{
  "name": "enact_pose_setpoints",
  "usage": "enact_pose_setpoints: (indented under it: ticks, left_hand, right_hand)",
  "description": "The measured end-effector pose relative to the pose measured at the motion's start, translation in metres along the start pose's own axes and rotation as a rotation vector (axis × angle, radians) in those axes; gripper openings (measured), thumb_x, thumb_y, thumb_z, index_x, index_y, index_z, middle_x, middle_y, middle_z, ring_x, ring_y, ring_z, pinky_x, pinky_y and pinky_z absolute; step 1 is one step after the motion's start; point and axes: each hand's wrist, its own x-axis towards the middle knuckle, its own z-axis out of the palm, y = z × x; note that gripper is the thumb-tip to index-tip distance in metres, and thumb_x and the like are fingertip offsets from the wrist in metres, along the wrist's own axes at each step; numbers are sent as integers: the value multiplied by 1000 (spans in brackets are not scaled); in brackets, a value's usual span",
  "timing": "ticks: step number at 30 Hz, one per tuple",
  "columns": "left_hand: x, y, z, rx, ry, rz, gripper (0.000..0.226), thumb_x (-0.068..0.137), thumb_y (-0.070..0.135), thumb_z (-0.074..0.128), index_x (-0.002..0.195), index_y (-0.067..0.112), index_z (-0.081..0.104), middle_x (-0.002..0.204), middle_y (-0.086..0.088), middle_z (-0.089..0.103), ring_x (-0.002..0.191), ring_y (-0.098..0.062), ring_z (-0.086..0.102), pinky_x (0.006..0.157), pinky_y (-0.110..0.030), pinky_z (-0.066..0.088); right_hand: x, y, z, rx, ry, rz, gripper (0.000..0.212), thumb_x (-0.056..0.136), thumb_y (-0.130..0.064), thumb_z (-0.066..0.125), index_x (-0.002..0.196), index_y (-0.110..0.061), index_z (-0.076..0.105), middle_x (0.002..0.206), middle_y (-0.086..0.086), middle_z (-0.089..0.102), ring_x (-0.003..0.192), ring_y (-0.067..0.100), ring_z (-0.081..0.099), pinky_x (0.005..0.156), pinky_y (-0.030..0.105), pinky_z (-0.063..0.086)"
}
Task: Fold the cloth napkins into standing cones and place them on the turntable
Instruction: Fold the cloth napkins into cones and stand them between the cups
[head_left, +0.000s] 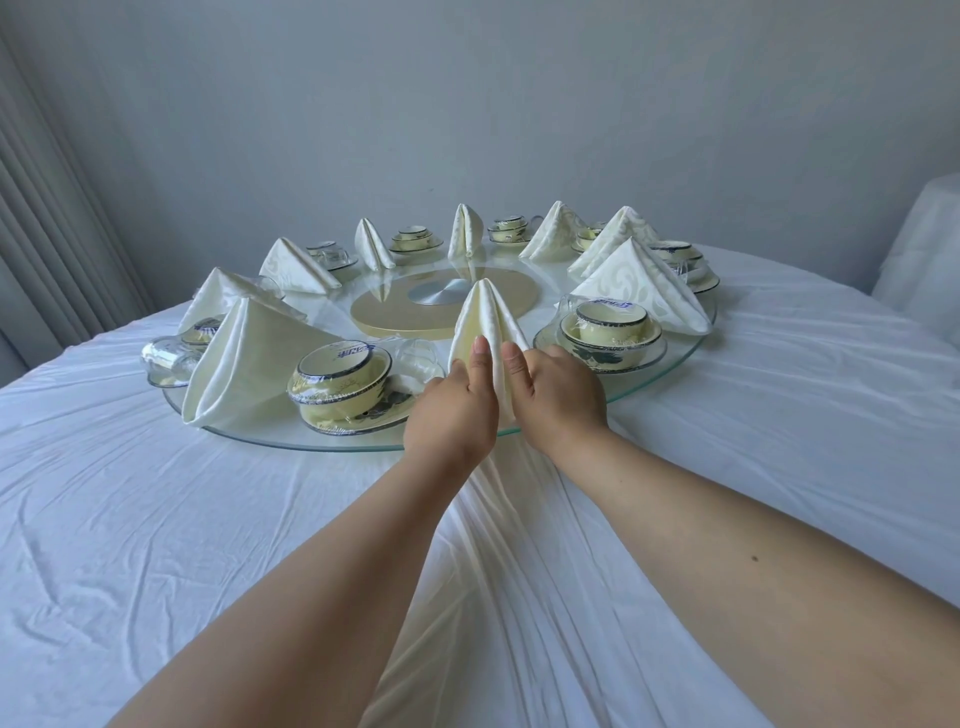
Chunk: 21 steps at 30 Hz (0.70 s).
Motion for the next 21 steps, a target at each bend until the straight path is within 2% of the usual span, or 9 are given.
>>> enact_pose_setpoints:
  ticks: [2, 7, 12, 15, 21]
  left_hand:
    - [2, -1, 2, 3, 7, -17, 86, 91, 63, -3, 119, 9, 57, 111, -15, 62, 108, -33, 52, 94, -48, 42]
    - [2, -4, 3, 19, 20, -23, 84, 91, 64, -3, 122, 13, 56, 114, -14, 62, 109, -32, 53, 93, -45, 43]
    - [3, -5, 4, 39, 37, -42, 90, 85, 69, -6, 114, 12, 59, 108, -12, 64, 104, -31, 55, 90, -45, 45]
    - [4, -6, 4, 52, 42, -45, 87, 89, 66, -4, 118, 12, 58, 109, -12, 63, 105, -31, 55, 89, -44, 44]
    - [-1, -4, 2, 65, 51, -11, 75, 96, 58, 2, 104, 11, 60, 102, -11, 63, 100, -31, 55, 87, -41, 44]
  right_hand:
    - [-1, -2, 0, 27, -29, -3, 84, 80, -67, -6, 87, -18, 62, 94, 11, 60, 96, 33, 56, 76, 36, 40]
    - [0, -3, 2, -51, 1, 11, 103, 71, -67, -18, 92, -13, 66, 99, 12, 60, 103, 32, 52, 86, 38, 39]
    - [-2, -5, 3, -93, 13, 5, 100, 72, -67, -17, 94, -14, 65, 101, 12, 57, 104, 32, 50, 88, 39, 39]
    - [-2, -4, 2, -73, 0, 17, 99, 72, -67, -17, 93, -17, 65, 102, 11, 55, 104, 32, 49, 89, 39, 39]
    - [-5, -4, -2, -37, -15, 25, 91, 77, -66, -11, 89, -19, 66, 102, 13, 56, 104, 32, 50, 89, 39, 38]
